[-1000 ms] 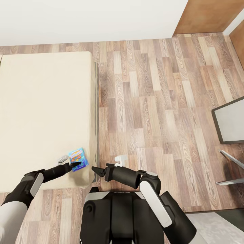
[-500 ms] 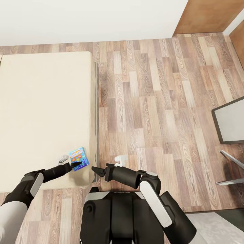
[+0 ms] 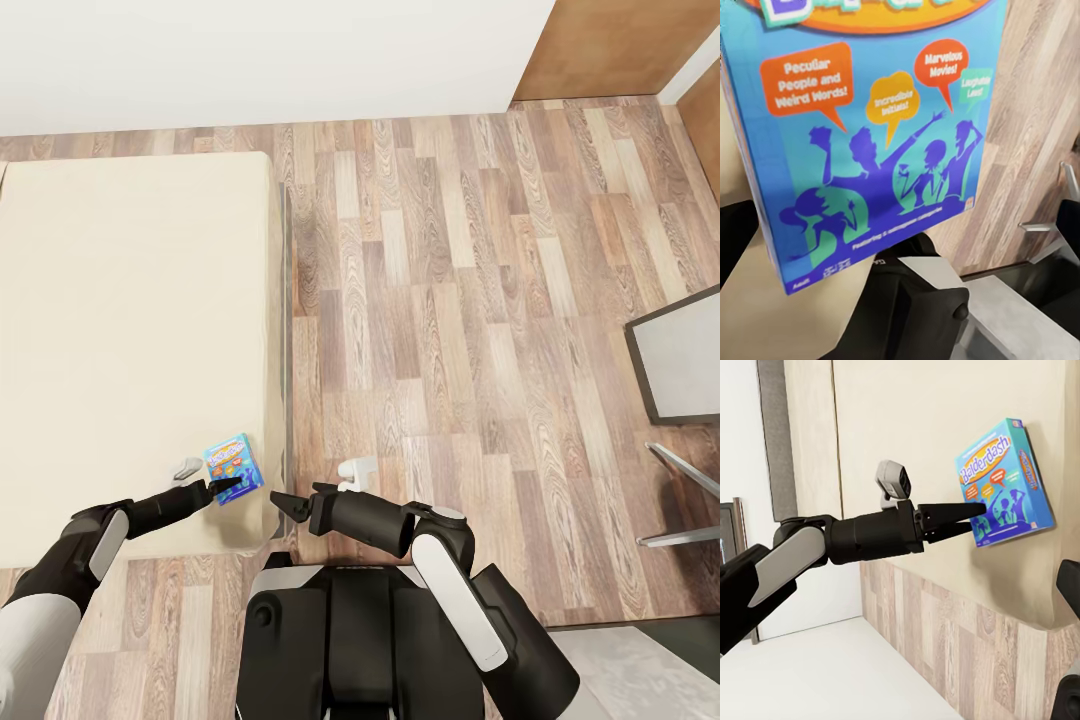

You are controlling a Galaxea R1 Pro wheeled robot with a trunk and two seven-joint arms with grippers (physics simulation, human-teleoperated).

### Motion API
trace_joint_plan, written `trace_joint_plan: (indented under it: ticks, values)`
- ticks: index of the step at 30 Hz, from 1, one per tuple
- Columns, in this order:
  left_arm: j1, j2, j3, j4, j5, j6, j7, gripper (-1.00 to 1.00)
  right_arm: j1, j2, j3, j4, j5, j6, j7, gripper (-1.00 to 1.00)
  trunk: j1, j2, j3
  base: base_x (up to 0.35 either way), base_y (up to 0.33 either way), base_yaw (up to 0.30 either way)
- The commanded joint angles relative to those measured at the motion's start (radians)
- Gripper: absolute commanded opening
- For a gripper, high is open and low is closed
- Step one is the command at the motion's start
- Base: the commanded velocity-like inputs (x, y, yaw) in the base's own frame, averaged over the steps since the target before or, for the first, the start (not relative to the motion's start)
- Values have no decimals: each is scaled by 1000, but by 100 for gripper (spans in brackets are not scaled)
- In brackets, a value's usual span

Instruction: Put all the toys in the child's room - the three board games (two on the bed and one on the table), the two jigsaw puzzles on the table, and the tennis ball on the table - inside the toy box on the table in the child's room.

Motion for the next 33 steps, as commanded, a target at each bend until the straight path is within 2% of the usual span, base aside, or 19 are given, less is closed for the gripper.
trace_joint_plan:
  ticks: [1,33]
  values:
    - [-1,0,1,0,4,7,-2,100,0,0,-1,0,1,5,3,100,1,-1,-1,0,0,0]
    - [-1,-1,1,0,7,4,-6,100,0,0,-1,0,1,5,3,100,1,-1,-1,0,0,0]
